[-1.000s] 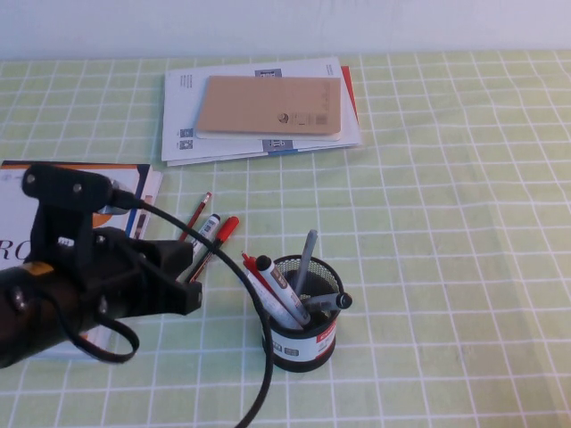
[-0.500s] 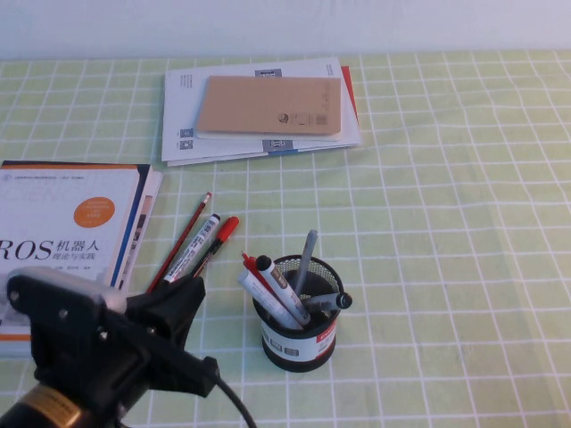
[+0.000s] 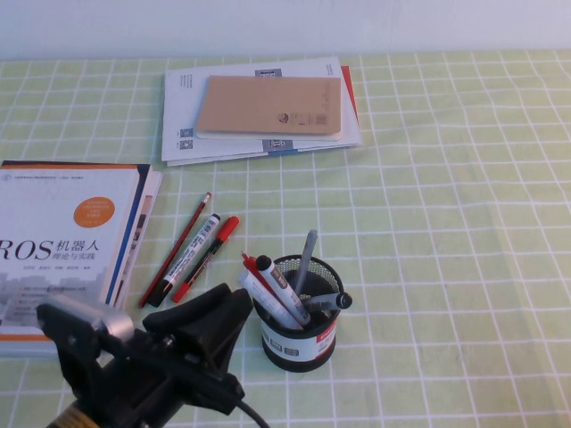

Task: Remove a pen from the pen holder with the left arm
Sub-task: Pick up the pen from the pen holder

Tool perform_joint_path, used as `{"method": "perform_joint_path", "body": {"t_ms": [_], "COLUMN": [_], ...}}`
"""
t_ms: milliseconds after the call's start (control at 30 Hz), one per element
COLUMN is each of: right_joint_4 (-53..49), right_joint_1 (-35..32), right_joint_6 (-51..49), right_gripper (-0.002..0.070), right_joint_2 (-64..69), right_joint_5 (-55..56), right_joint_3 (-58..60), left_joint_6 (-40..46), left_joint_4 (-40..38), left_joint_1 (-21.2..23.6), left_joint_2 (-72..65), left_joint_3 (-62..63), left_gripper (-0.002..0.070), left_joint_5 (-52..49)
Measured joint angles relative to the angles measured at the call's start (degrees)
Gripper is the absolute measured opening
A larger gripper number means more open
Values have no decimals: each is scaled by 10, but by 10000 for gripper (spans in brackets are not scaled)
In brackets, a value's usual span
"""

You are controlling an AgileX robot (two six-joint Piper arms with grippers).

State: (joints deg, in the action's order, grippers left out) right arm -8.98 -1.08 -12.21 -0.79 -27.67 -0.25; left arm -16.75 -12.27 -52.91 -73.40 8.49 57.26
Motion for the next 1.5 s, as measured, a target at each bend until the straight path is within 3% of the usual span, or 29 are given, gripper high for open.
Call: {"method": "perform_joint_path", "body": {"t_ms": [167, 300, 667, 1167, 1500], "right_joint_4": [0, 0, 0, 0, 0], "right_joint_1": [0, 0, 0, 0, 0], "right_joint_6": [0, 0, 0, 0, 0], "right_gripper": [-13, -13, -13, -13, -13], "right_joint_2": [0, 0, 0, 0, 0], "right_joint_5": [0, 0, 0, 0, 0], "right_joint_3": [0, 0, 0, 0, 0], "left_joint_6": [-28, -32, -34, -36, -18], "left_joint_4": [-6, -8, -89, -93, -106], "left_joint_1": [0, 0, 0, 0, 0], "left_joint_2": [-36, -65, -114, -159, -186], "left_joint_3": [0, 14, 38, 74, 98], "left_gripper": [365, 443, 460, 461, 421], "left_joint_5": [26, 27, 27, 28, 28]}}
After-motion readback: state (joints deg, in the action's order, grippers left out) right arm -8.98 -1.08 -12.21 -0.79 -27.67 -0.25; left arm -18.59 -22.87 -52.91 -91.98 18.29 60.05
